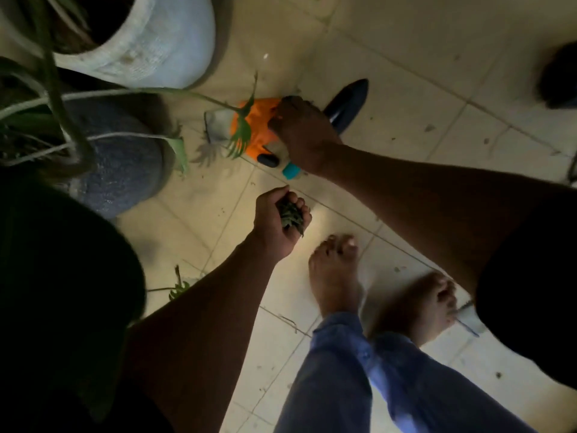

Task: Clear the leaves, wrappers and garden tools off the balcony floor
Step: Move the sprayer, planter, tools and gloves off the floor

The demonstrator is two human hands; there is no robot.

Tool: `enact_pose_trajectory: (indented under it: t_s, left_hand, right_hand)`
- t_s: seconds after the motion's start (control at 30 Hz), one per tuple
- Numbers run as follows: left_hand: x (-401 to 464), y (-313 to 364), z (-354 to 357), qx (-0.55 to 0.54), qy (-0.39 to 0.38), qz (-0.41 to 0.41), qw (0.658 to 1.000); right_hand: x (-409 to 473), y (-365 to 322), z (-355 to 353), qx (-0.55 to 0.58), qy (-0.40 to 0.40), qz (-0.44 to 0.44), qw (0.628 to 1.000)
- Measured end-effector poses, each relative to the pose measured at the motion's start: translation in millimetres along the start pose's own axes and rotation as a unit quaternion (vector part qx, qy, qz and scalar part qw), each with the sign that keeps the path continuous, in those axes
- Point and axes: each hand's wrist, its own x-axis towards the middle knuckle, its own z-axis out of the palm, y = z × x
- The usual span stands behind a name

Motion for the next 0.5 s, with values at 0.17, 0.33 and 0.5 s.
enact_pose_trajectory:
  t_s: [0.17,0.33,0.5]
  left_hand:
    - [12,8,-7,-0.014,-0.006,0.005,1.0]
    - [6,-1,-1,-0.006,-0.005,0.01,1.0]
    - [-9,-13,14,-0.011,-0.005,0.0,1.0]
  right_hand:
    - [33,2,9,-0.04,-0.012,0.044,0.998]
    - [31,12,-26,0.272,0.095,0.129,0.949]
    - [11,38,-74,0.413,0.16,0.145,0.884]
